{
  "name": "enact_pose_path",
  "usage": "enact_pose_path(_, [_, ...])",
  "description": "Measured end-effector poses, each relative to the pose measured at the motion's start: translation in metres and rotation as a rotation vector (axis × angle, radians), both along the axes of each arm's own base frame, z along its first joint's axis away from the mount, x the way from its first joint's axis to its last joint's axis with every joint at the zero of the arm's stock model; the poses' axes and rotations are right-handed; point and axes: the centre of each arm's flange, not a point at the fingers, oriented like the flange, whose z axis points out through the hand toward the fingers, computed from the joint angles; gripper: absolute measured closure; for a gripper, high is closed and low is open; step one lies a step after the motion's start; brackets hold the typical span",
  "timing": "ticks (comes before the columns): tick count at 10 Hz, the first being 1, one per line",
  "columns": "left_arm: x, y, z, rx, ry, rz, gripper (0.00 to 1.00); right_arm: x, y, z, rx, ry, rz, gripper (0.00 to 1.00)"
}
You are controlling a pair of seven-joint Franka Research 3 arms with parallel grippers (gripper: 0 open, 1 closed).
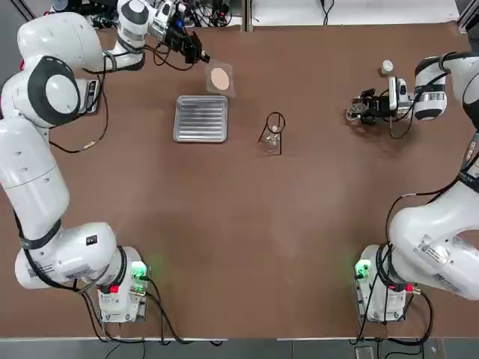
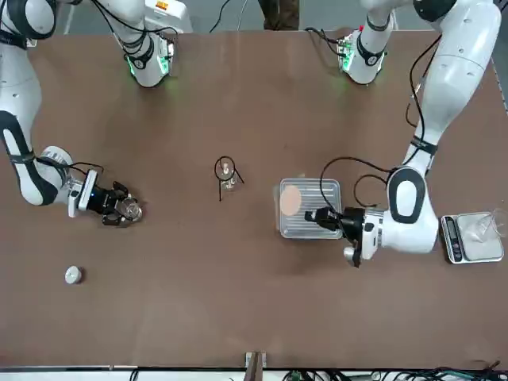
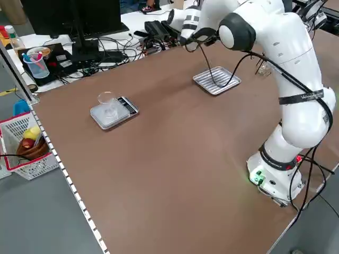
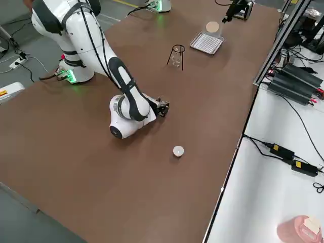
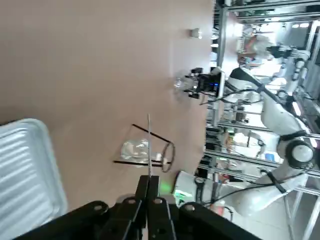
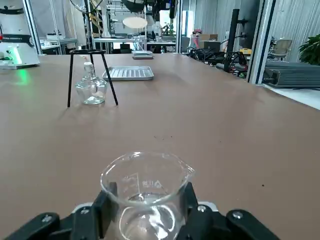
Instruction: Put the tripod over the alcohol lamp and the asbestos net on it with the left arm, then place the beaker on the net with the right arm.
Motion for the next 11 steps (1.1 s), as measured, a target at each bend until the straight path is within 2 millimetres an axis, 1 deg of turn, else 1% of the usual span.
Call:
enact_pose_path(3, [-0.018, -0.047, 0.012, -0.106, 0.014, -0.034, 0.98, 0.000, 0.000, 0.000, 0.001, 0.002, -0.001, 0.42])
enact_pose_path(4, [-0.026, -0.065, 0.011, -0.128, 0.034, -0.042, 0.98, 0.000, 0.000, 0.000, 0.001, 0.003, -0.001, 0.42])
enact_pose_path(6, [-0.041, -0.102, 0.003, -0.126, -0.008, -0.047, 0.98, 0.000, 0.000, 0.000, 0.001, 0.002, -0.001, 0.42])
enact_pose_path(8, [-0.060, -0.149, -0.002, -0.124, -0.034, -0.037, 0.98, 0.001, 0.000, 0.000, 0.000, 0.002, -0.001, 0.42])
enact_pose_path(9, [-0.070, -0.165, -0.008, -0.130, -0.042, -0.046, 0.98, 0.001, 0.000, 0.000, 0.000, 0.002, -0.002, 0.42])
enact_pose_path(10, [-0.075, -0.170, -0.019, -0.138, -0.040, -0.055, 0.98, 0.001, -0.001, 0.001, 0.000, 0.003, -0.002, 0.42])
enact_pose_path(11, [-0.079, -0.170, -0.031, -0.152, -0.027, -0.053, 0.98, 0.001, 0.000, 0.001, 0.000, 0.003, -0.002, 0.42])
